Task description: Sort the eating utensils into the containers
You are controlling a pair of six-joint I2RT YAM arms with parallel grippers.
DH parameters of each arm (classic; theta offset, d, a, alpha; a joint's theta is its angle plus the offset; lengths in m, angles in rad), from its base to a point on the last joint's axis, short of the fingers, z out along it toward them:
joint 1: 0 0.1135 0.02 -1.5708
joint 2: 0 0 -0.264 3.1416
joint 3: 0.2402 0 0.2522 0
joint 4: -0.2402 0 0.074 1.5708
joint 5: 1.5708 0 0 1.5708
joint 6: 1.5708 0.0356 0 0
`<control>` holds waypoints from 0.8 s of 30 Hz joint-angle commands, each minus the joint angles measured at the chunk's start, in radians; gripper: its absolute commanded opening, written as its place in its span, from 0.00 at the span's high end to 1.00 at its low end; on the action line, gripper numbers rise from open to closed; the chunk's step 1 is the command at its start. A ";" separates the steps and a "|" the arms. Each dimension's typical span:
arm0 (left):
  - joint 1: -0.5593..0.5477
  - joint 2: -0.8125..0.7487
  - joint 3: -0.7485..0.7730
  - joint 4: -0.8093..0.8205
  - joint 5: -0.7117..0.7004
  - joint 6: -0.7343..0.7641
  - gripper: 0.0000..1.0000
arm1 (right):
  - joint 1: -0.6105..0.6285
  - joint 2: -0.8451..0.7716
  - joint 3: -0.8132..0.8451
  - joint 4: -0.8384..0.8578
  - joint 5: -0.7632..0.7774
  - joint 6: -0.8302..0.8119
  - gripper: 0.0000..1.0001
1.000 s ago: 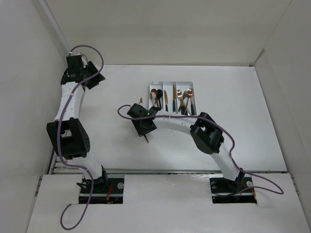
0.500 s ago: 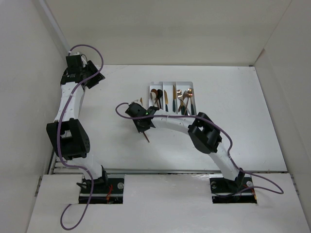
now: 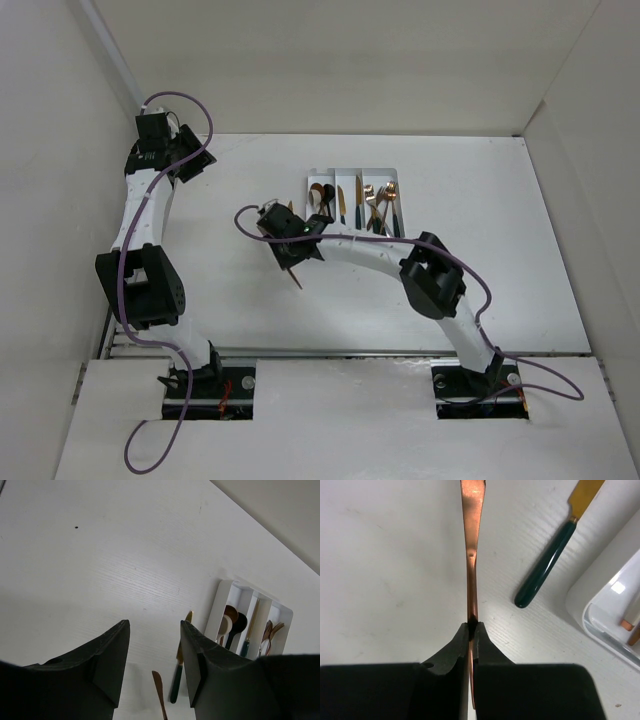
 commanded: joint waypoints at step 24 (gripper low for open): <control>0.005 -0.047 -0.002 0.015 -0.007 0.004 0.58 | -0.460 -0.142 -0.086 0.086 0.107 0.241 1.00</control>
